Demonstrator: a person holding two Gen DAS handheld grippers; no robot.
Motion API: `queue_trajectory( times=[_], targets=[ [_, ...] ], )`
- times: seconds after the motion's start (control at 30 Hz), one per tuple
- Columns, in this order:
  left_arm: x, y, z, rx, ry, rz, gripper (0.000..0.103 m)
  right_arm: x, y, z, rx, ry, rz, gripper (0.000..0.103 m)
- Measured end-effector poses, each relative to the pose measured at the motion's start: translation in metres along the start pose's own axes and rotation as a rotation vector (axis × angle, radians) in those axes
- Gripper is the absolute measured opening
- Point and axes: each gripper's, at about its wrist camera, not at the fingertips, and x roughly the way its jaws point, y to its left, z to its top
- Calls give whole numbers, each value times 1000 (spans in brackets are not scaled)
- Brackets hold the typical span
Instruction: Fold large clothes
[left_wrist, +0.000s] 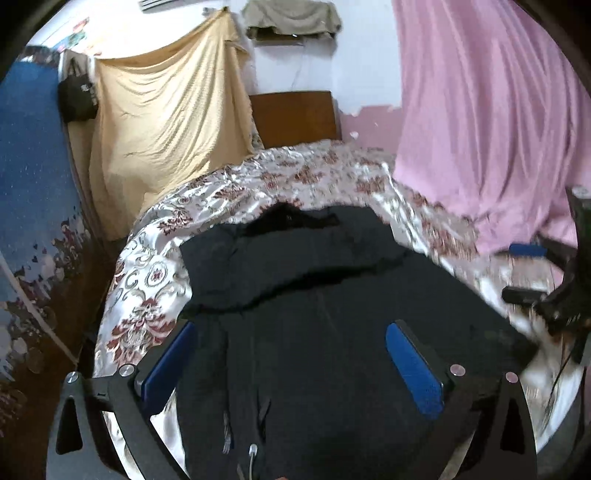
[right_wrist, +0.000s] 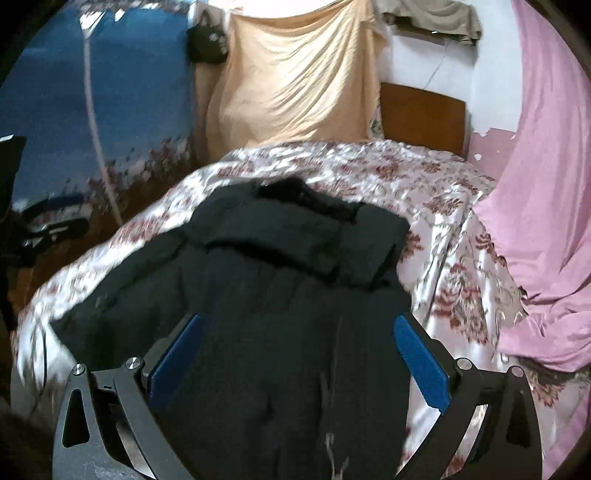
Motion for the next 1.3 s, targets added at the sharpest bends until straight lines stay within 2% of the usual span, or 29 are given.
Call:
queue_trajectory(
  times=[0.2,0.37,0.63,0.8,0.97,1.1,1.23,1.3],
  targets=[
    [-22,-2,-56,86,70,-68,103,-25,19,-48,-153,92,10,101],
    [-26,-5,-92,157,147,-94,103,-38,30,-78,-212,149,2,101],
    [-4,-10,-123,255,312,-42,103,-33,22,-106,-198,236,-6,101],
    [3,-8,-136,316,371,5,103,-27,19,-117,-216,287,-21,101],
    [6,-6,-138,308,362,57,103,-13,9,-121,-217,354,-66,101],
    [7,-7,-138,295,334,96,103,0,4,-120,-244,411,-66,101],
    [7,-4,-136,268,302,167,103,8,15,-116,-359,411,-150,101],
    [7,-2,-136,264,282,210,103,10,24,-114,-417,382,-206,101]
  ],
)
